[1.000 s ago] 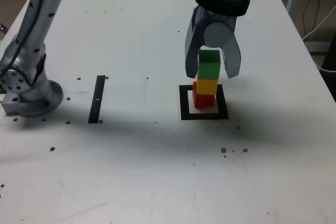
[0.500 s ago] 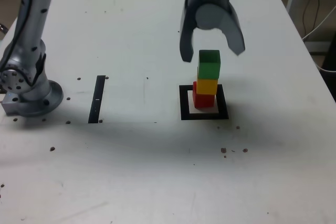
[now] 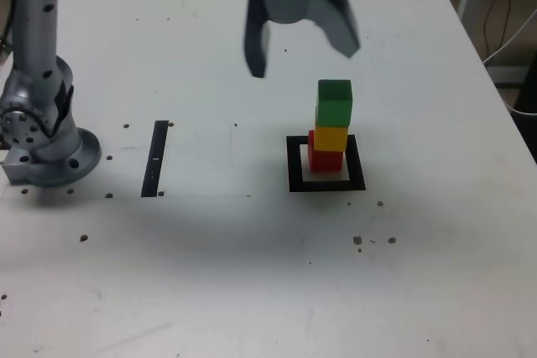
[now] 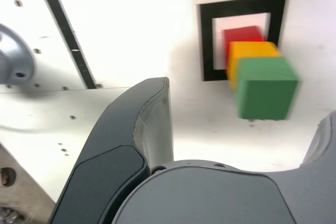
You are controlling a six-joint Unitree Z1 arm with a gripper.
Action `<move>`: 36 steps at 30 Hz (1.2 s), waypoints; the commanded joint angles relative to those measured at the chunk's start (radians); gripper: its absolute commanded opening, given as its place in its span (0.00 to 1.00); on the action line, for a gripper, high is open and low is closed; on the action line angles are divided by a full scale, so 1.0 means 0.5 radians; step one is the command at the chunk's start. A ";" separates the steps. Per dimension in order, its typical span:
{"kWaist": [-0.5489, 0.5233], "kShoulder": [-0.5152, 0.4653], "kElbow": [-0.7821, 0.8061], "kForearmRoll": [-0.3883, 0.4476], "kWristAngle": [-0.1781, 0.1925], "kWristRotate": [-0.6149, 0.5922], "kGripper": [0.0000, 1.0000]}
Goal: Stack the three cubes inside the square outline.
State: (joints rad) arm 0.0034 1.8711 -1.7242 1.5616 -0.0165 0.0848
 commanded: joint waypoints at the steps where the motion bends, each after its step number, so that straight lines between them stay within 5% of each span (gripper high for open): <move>1: 0.004 -0.083 0.122 -0.022 0.017 -0.004 1.00; 18: 0.039 -0.581 1.252 -0.520 -0.002 -0.007 1.00; 36: 0.039 -0.682 1.938 -1.018 -0.033 -0.025 1.00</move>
State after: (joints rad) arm 0.0218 1.5307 -0.7651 1.0620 -0.0319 0.0744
